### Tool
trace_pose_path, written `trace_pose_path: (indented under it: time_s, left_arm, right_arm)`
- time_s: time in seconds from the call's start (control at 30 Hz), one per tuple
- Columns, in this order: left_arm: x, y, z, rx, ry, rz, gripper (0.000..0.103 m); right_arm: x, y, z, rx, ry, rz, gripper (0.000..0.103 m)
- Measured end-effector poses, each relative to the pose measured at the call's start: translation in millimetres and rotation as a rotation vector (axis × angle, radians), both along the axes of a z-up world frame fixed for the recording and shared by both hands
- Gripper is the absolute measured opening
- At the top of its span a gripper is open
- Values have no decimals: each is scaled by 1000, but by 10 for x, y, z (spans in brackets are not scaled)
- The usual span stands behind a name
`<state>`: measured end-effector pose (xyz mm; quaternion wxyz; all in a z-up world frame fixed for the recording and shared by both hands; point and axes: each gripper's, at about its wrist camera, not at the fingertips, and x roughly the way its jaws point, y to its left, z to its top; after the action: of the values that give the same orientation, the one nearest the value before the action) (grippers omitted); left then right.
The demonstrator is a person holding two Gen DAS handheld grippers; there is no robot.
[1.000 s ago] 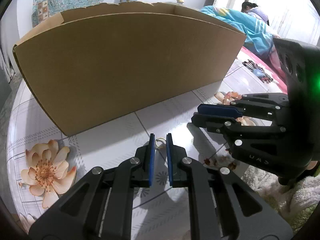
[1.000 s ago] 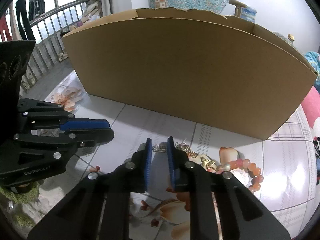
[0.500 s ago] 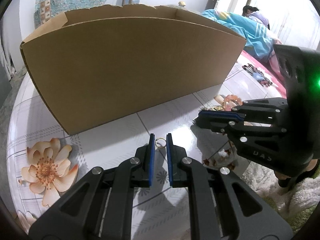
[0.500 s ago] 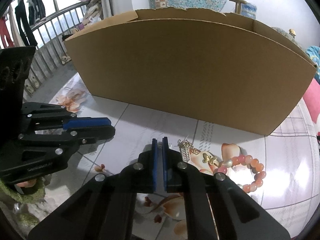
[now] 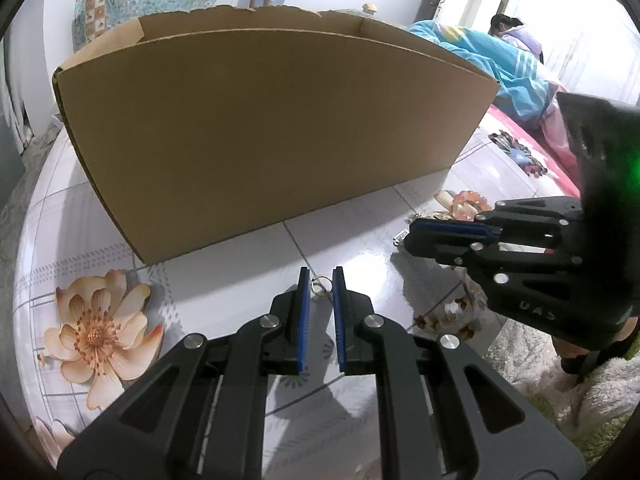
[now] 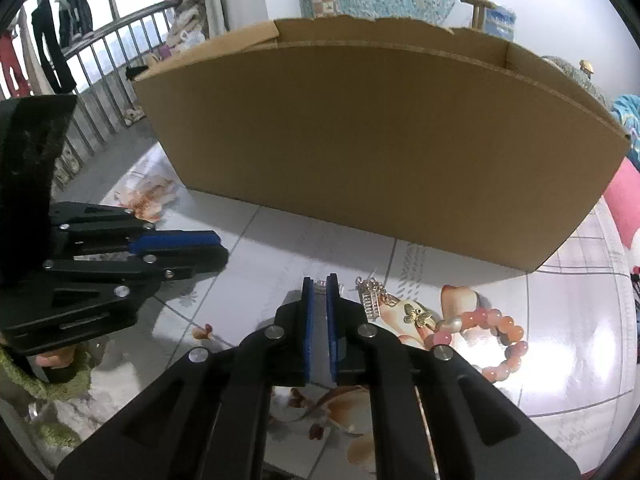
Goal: Organize jewelry
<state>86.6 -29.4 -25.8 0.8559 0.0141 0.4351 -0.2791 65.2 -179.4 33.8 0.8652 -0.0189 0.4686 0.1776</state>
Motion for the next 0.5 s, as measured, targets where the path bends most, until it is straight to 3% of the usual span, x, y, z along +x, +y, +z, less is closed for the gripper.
trace_pose_path:
  time_s: [0.17,0.27,0.5]
  left_arm:
    - [6,3,-6,-1,4,1,10]
    - [5,1,-11,1,3,1,10]
    - [1,0,-7,1,3,1,10]
  right_arm:
    - [11,14,8,-11,-2,-1,9]
    - [9,-2,25,-12,-5,-9,22]
    - [50,21,7,-21,-5,-8,23]
